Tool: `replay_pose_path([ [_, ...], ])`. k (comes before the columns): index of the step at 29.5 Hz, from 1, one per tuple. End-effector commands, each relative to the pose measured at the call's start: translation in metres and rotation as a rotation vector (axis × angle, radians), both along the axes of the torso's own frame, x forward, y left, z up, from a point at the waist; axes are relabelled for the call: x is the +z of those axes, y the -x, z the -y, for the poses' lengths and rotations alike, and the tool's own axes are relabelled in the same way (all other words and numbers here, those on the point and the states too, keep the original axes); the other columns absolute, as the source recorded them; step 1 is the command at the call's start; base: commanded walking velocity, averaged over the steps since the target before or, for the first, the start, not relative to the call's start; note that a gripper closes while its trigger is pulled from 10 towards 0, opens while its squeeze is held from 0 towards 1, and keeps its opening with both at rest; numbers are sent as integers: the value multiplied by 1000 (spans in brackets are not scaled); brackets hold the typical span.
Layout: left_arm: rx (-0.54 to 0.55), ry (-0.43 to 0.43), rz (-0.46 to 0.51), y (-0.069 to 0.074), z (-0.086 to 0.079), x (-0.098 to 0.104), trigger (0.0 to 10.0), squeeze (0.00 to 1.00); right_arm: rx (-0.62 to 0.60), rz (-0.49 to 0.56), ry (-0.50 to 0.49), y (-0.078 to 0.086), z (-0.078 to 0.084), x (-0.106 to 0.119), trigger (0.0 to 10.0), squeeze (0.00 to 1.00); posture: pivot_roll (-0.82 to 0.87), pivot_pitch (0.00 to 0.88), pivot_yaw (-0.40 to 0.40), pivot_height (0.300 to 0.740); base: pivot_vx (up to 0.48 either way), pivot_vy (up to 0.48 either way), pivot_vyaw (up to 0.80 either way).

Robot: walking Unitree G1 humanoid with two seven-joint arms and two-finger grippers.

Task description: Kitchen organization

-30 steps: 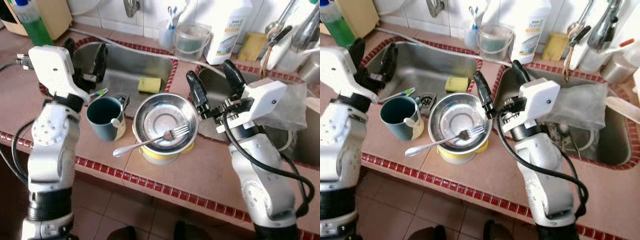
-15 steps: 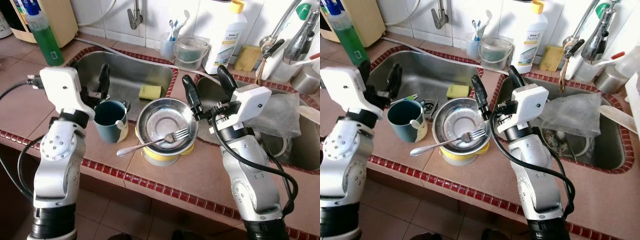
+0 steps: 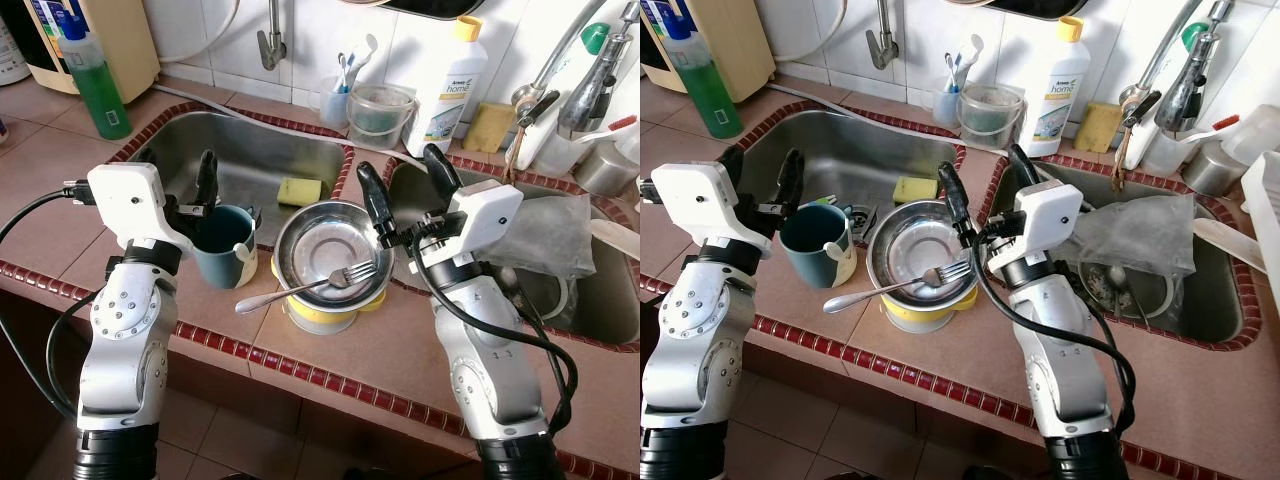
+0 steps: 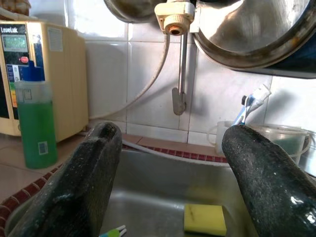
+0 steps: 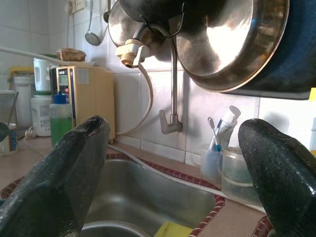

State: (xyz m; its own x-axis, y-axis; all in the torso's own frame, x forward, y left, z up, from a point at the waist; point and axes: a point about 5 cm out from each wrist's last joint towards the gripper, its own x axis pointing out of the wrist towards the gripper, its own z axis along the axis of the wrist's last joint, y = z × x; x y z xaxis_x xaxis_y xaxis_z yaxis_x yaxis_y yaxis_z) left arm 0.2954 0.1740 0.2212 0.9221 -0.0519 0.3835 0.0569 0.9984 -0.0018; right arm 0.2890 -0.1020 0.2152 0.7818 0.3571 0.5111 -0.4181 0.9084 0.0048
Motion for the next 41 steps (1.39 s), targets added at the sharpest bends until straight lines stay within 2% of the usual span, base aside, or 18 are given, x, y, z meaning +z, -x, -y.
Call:
replay_pose_path([
  [1,-11,-19,-7,0,1,-3,10000,0,-10,-2,0,0,2,-2,10000,0,-13,84,-27,740,0,0,0],
  [17,-10,-12,0,4,-3,-1,10000,0,-21,1,-8,-3,3,-1,10000,0,-8,103,-26,740,0,0,0],
  [20,-23,-37,-3,5,-4,-1,10000,0,-19,1,-7,-2,3,-1,10000,0,-7,107,-27,740,0,0,0],
  [23,-19,-82,-11,6,-11,0,10000,0,-15,1,-6,-1,3,-1,10000,0,-5,111,-27,740,0,0,0],
  [30,-17,-111,-21,8,-20,2,10000,0,24,-8,-1,6,-1,-3,10000,0,-8,120,-23,740,0,0,0],
  [35,-33,-115,-47,13,-17,-5,10000,0,59,-34,10,14,-5,-9,10000,0,-7,124,-22,740,0,0,0],
  [41,-43,-119,-44,14,-16,-2,10000,0,117,-48,29,25,-10,-9,10000,0,-7,127,-25,740,0,0,0],
])
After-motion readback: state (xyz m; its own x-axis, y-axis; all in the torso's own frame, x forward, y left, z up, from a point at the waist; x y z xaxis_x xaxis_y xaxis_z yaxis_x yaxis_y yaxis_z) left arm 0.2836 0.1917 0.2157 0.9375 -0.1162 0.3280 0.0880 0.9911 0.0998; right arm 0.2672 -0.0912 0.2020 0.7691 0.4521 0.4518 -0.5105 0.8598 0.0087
